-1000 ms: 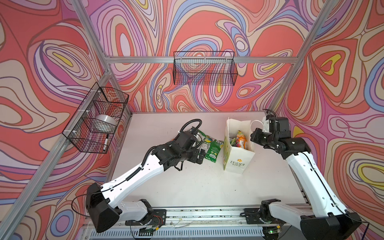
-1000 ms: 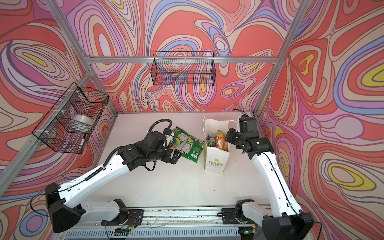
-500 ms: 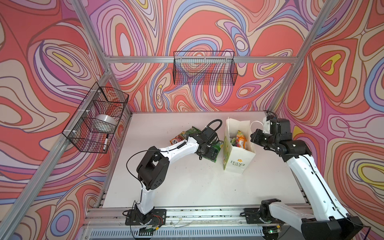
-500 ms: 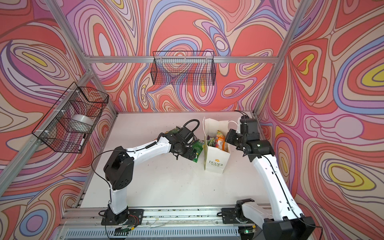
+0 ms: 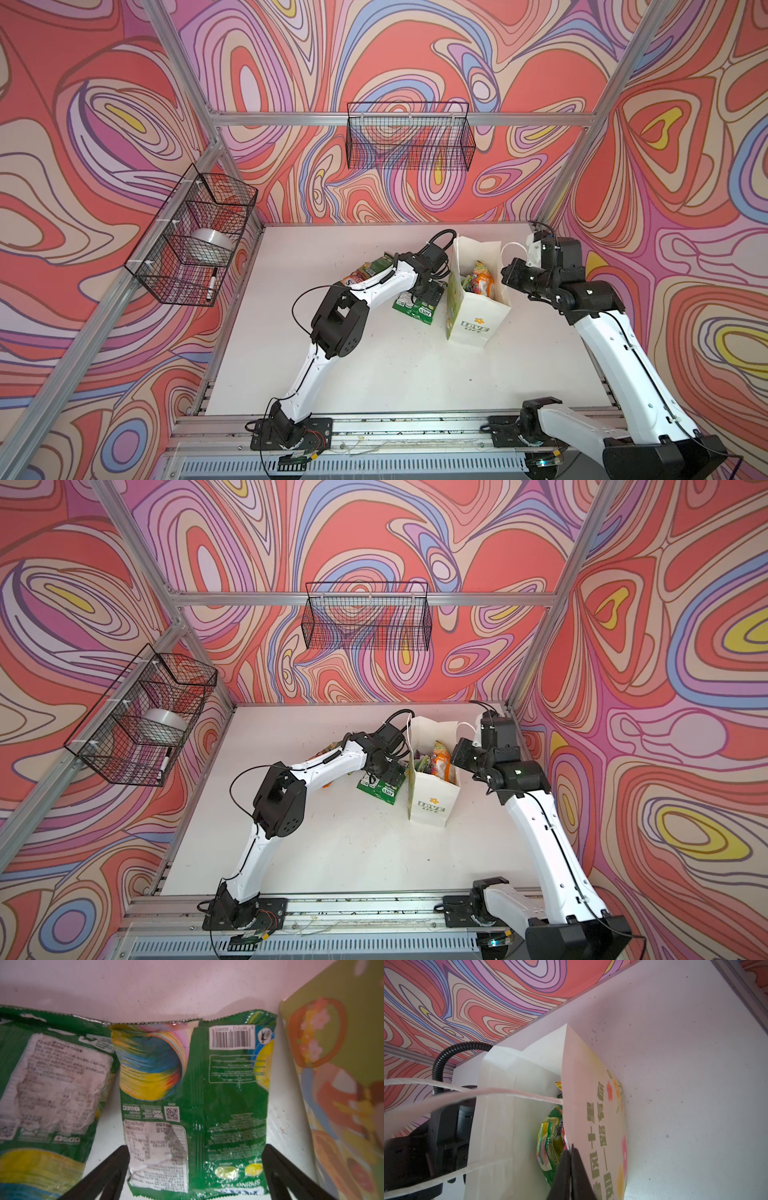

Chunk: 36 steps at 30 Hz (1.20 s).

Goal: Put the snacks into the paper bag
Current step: 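Grasp the green SPRING TEA snack bag with the left gripper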

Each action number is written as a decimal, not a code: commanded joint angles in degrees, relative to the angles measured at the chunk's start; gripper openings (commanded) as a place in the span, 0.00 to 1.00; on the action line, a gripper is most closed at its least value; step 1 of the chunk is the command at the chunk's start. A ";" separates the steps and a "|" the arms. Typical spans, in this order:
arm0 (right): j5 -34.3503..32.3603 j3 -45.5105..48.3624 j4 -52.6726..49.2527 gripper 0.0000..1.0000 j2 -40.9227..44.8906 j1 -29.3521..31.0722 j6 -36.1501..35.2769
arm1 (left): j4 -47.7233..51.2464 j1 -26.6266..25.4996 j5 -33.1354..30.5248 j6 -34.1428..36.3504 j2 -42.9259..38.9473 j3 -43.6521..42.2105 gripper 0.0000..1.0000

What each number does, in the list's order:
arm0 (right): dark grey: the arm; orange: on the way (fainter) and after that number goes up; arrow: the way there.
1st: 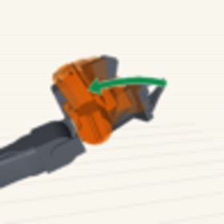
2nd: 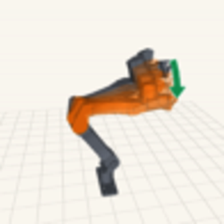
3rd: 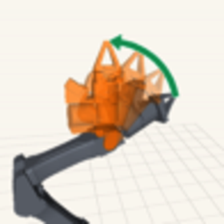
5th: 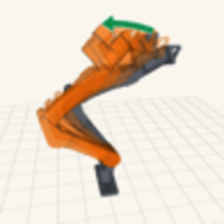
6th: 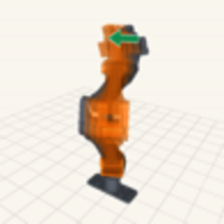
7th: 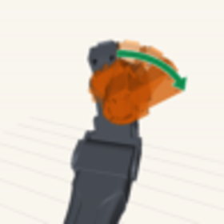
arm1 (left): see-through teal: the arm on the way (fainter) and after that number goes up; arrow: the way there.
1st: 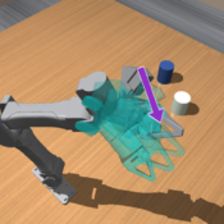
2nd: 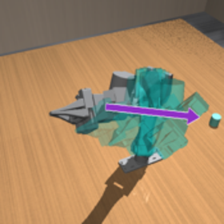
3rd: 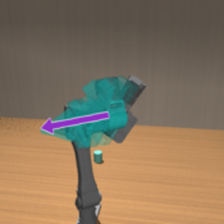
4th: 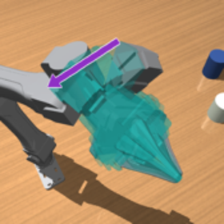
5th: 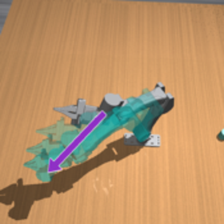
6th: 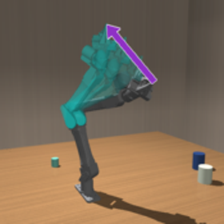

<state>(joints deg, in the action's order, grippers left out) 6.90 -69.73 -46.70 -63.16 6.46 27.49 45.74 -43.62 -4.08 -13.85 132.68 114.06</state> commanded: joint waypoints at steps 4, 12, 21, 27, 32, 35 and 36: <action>0.78 -0.49 1.63 0.00 0.33 0.30 0.09 | 3.04 1.47 1.94 0.67 2.99 1.58 1.00; 1.27 -0.16 1.96 0.00 0.36 0.30 0.62 | 3.46 3.26 5.59 -0.40 4.69 0.04 1.00; 1.74 -0.02 2.05 0.00 0.57 0.30 1.17 | 0.03 3.71 9.05 -2.51 2.38 -5.48 0.88; 1.86 0.04 1.98 0.00 0.91 0.22 1.28 | -2.76 4.07 9.65 -3.25 0.38 -9.43 0.71; 1.98 0.13 2.05 0.00 0.95 0.35 1.51 | -4.51 4.11 9.58 -3.83 -2.25 -11.54 0.47; 2.27 0.00 1.95 0.00 0.84 0.24 1.51 | -5.55 4.06 9.25 -4.42 -3.37 -12.45 0.34; 2.34 -0.04 1.96 0.00 0.83 0.27 1.54 | -5.65 4.06 9.24 -4.59 -3.48 -12.41 0.29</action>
<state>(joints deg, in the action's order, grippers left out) 8.05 -69.73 -46.65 -63.16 6.46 28.64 37.74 -39.38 4.93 -17.39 129.27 103.72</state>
